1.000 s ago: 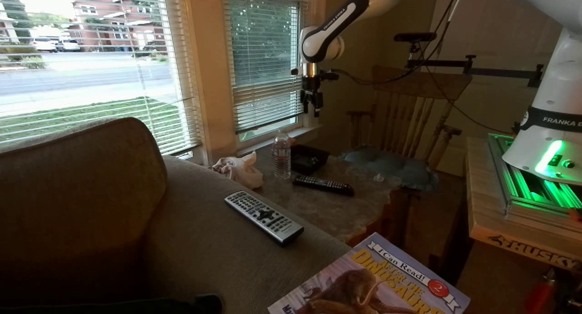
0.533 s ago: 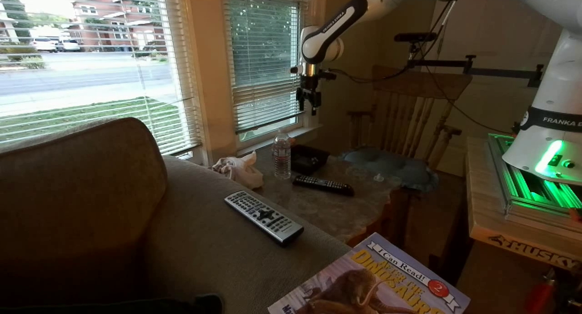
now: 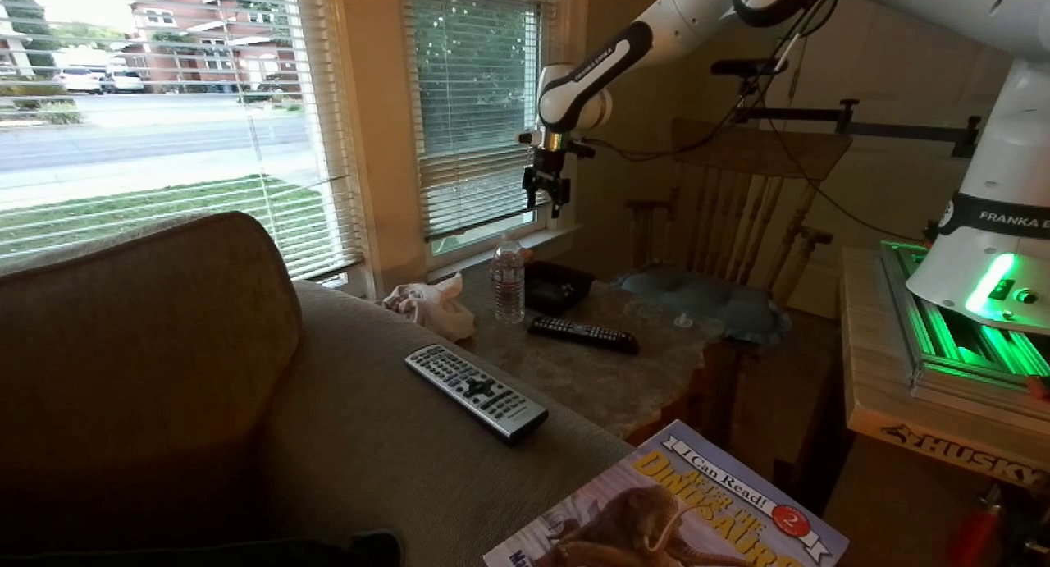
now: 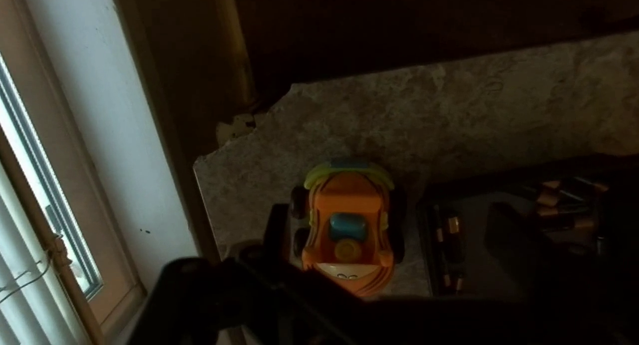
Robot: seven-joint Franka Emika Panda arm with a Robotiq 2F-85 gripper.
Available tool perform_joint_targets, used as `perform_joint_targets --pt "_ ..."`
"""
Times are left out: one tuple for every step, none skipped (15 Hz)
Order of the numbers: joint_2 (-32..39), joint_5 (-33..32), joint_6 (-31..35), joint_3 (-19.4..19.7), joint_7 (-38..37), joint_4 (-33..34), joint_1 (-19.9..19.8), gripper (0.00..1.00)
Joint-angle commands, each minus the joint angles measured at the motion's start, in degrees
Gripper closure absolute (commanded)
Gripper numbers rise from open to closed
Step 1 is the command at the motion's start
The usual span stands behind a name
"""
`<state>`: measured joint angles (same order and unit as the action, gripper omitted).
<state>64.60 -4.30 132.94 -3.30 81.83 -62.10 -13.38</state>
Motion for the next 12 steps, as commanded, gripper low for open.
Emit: perform_joint_targets --pt "6.82 1.36 -0.71 -2.29 3.37 8.96 -0.73 0.0" --pt "8.07 1.43 -0.82 -2.68 3.93 10.45 -0.67 0.0" --pt "9.25 1.5 -1.0 -3.09 4.66 11.9 -0.58 0.0" --pt "10.59 1.47 -1.13 -3.42 5.6 13.46 -0.43 0.0" --pt "11.49 1.55 -1.4 -3.8 6.32 14.6 -0.29 0.0" --pt "12.71 1.62 -1.72 -4.23 7.45 16.04 -0.22 0.0" --pt "14.08 0.99 -2.32 -5.2 8.25 17.82 -0.47 0.0" --pt "15.07 1.02 -2.72 -5.69 9.02 19.02 -0.45 0.0" --pt "16.05 1.03 -3.39 -6.17 9.8 20.31 -0.41 0.0" --pt "16.92 0.99 -3.83 -6.55 10.42 21.42 -0.35 0.0" --pt "17.71 0.93 -4.29 -6.9 11.08 22.46 -0.31 0.0" --pt "18.51 0.92 -4.79 -7.22 11.7 23.49 -0.31 0.0"
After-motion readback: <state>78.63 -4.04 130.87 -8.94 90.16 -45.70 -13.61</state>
